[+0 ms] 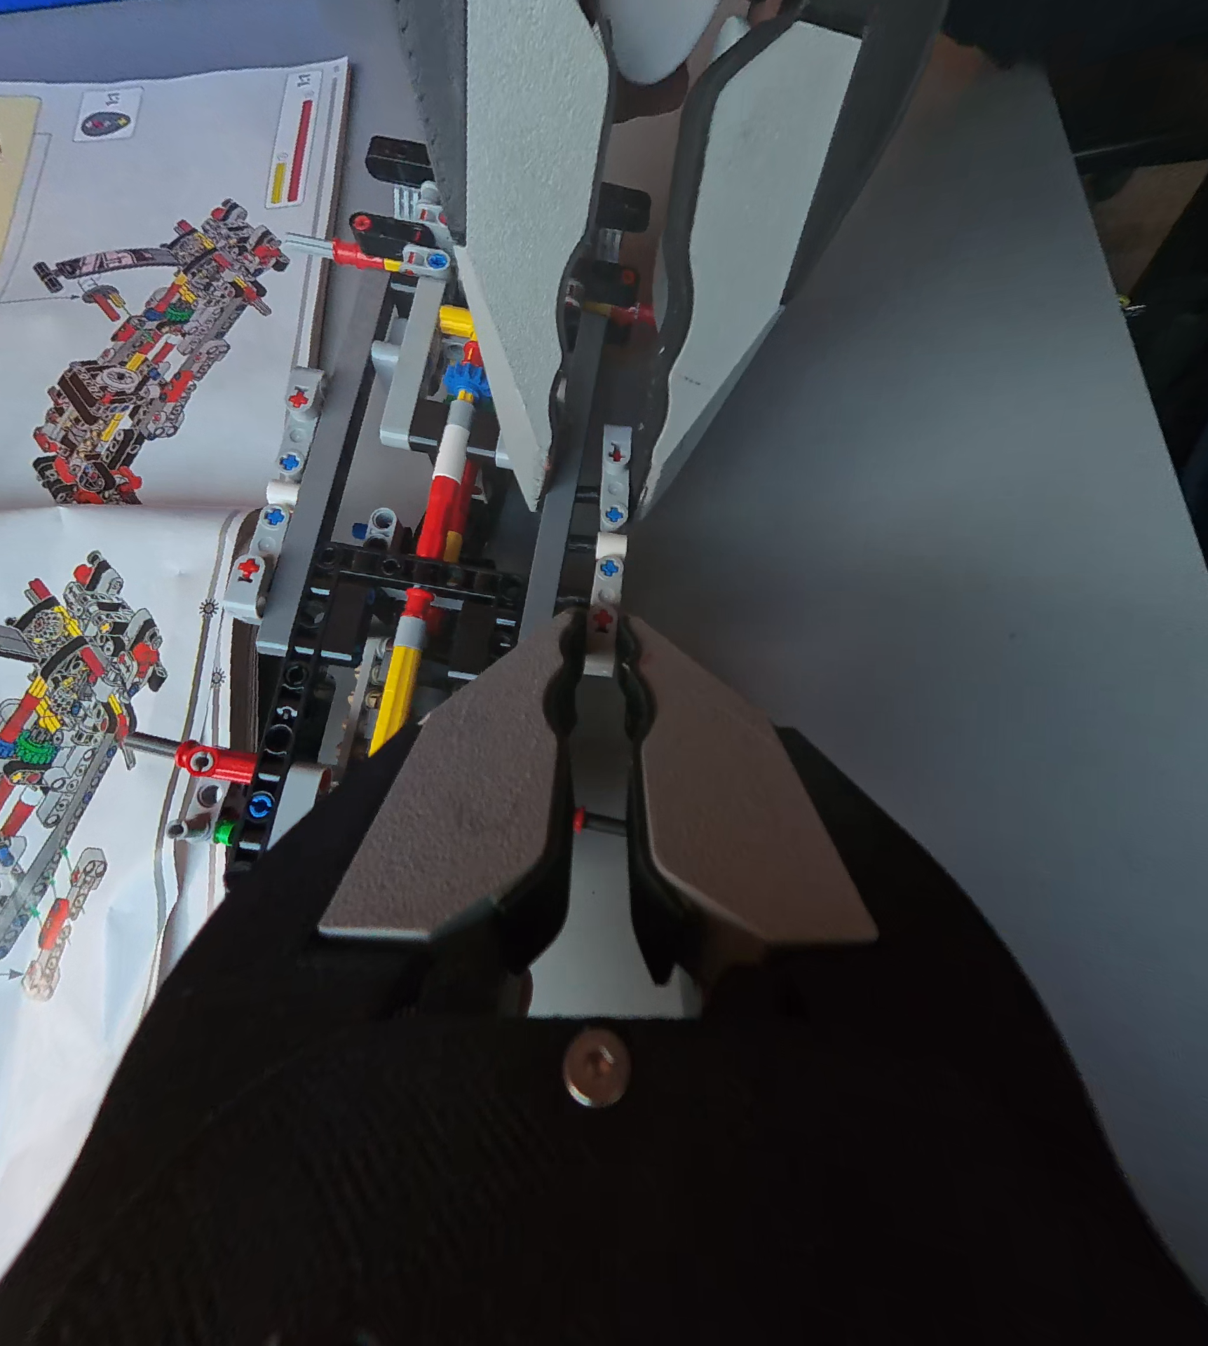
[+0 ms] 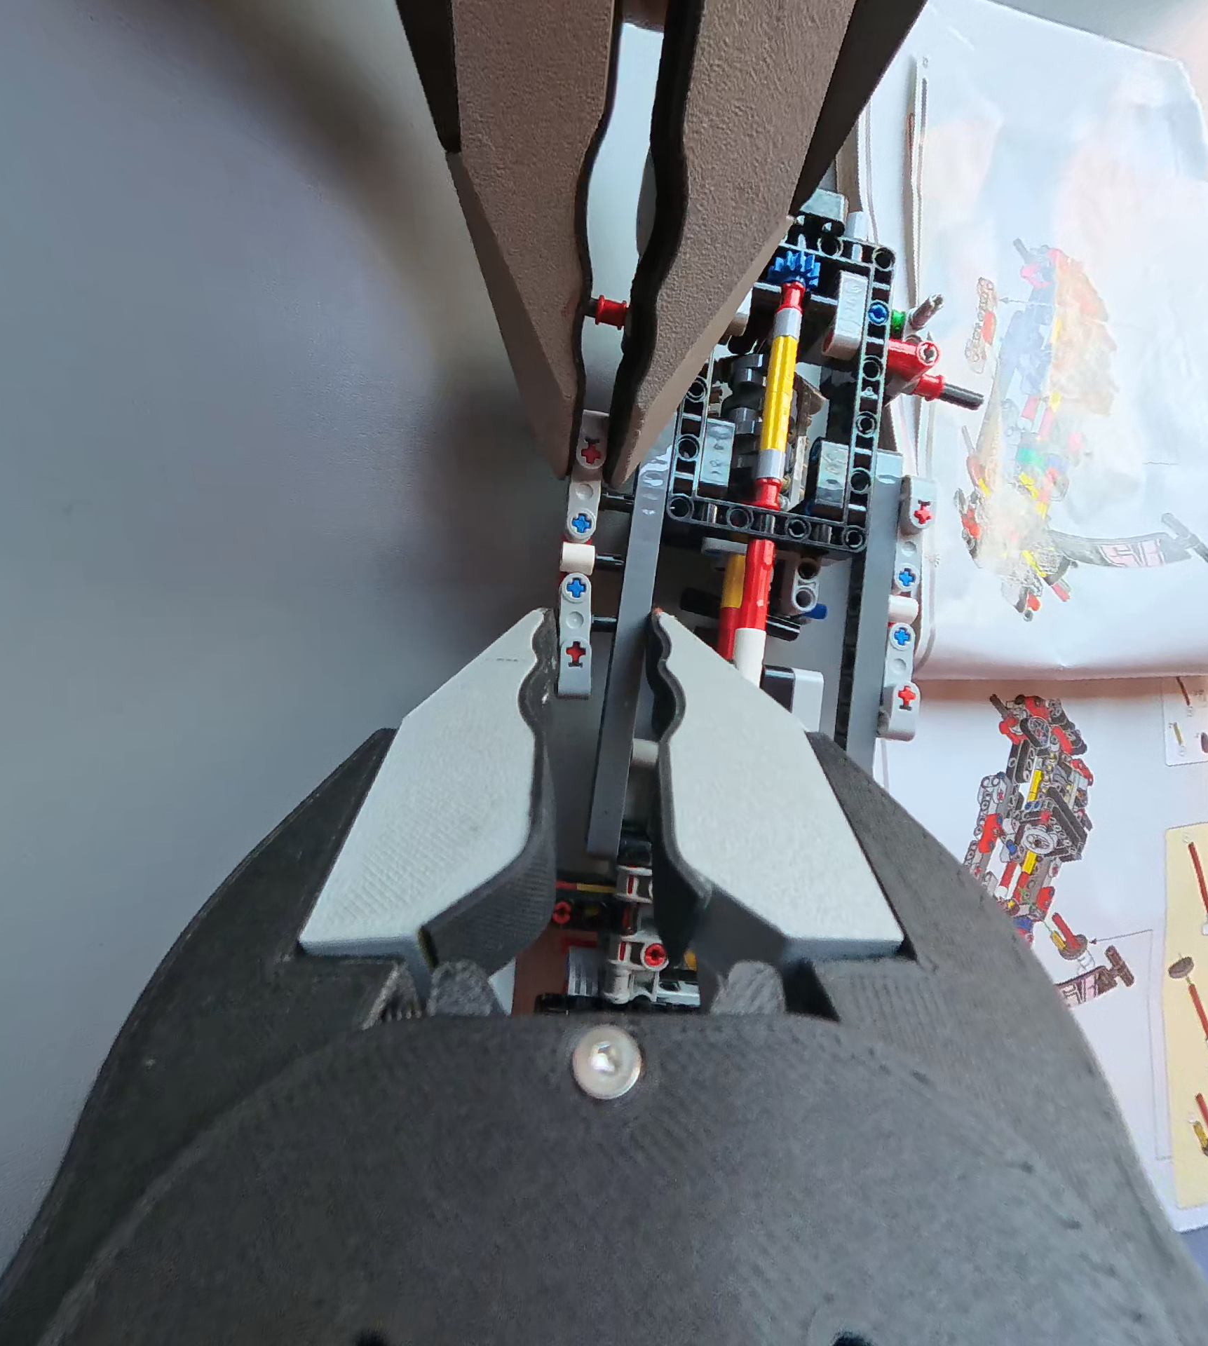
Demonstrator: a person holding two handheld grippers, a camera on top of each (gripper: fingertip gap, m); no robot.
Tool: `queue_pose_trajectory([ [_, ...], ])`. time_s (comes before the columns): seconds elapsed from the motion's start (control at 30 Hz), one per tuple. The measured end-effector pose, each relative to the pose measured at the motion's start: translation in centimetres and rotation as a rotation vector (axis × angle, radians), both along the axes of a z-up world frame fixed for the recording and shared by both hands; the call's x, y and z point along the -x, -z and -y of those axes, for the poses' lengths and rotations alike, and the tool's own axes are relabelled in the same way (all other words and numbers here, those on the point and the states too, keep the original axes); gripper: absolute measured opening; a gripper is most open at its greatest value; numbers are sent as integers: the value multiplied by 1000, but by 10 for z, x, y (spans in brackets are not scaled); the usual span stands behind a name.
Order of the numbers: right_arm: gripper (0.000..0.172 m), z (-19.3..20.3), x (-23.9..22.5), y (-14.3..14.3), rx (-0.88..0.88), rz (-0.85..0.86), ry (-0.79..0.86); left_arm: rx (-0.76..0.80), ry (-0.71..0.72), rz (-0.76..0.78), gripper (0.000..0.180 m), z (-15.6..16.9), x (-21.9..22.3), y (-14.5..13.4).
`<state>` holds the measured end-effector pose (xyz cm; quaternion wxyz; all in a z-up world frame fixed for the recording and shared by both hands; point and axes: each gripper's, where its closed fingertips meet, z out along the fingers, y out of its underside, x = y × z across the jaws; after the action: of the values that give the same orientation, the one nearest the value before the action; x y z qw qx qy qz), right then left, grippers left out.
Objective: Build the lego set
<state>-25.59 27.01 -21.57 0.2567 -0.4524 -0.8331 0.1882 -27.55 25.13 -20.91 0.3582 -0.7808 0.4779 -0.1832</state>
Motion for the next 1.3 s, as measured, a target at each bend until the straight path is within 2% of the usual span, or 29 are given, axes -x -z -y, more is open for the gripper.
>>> queue_pose_trajectory([
  [0.03,21,0,0,0,2,0,-1,3,2,3,5,0,0,0],
  [1.03,20,-1,-1,0,61,0,-2,17,-2,19,6,-6,1,1],
  [1.3,20,-4,0,2,47,-12,10,-41,-6,-79,7,-10,4,3],
])
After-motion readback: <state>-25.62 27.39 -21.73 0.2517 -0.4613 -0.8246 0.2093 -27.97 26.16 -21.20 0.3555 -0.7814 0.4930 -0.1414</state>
